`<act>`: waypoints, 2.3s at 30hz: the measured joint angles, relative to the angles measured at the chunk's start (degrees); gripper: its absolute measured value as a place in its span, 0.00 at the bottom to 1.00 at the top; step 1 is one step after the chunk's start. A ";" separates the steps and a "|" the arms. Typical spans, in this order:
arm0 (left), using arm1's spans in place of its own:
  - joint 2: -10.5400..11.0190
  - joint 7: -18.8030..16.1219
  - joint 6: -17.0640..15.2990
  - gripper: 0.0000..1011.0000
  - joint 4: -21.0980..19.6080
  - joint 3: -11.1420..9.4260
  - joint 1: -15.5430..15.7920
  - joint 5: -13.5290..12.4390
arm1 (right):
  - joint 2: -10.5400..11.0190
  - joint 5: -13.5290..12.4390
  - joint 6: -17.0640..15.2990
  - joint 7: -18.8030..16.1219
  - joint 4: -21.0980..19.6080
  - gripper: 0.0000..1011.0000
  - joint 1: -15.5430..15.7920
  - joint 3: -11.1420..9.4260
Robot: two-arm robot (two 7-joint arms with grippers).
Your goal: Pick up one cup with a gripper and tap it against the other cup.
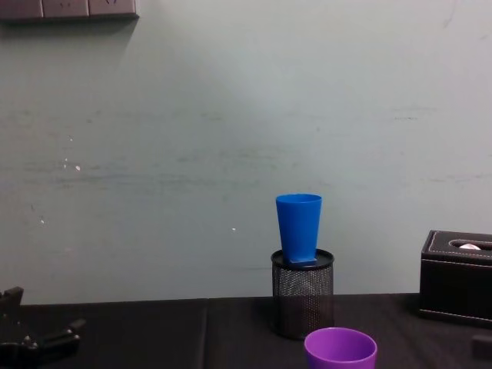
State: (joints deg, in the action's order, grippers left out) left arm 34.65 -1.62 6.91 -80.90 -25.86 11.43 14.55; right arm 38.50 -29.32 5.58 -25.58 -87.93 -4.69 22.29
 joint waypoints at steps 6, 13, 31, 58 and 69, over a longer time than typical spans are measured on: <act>0.00 0.00 0.00 0.99 0.00 0.00 0.00 0.00 | -1.72 0.09 1.13 -4.12 2.45 0.99 -1.71 1.27; 0.00 0.00 0.00 0.99 0.00 0.00 0.00 0.00 | -4.73 0.60 1.40 -7.20 6.22 0.99 -4.87 2.23; 0.00 0.00 0.00 0.99 0.00 -0.01 0.00 0.00 | -12.74 5.03 1.95 -10.60 17.01 0.99 -13.29 4.97; 0.00 0.00 0.00 0.99 0.00 0.00 0.00 0.00 | -18.14 7.12 5.07 -11.33 25.49 0.99 -18.31 5.06; 0.00 0.00 0.00 0.99 0.00 0.00 0.00 0.00 | -18.95 6.66 5.58 -11.79 26.43 0.99 -18.20 4.47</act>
State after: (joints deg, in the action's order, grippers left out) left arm 34.65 -1.62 6.91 -80.90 -25.86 11.43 14.55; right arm 19.55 -22.66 11.17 -37.37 -61.50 -22.89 26.76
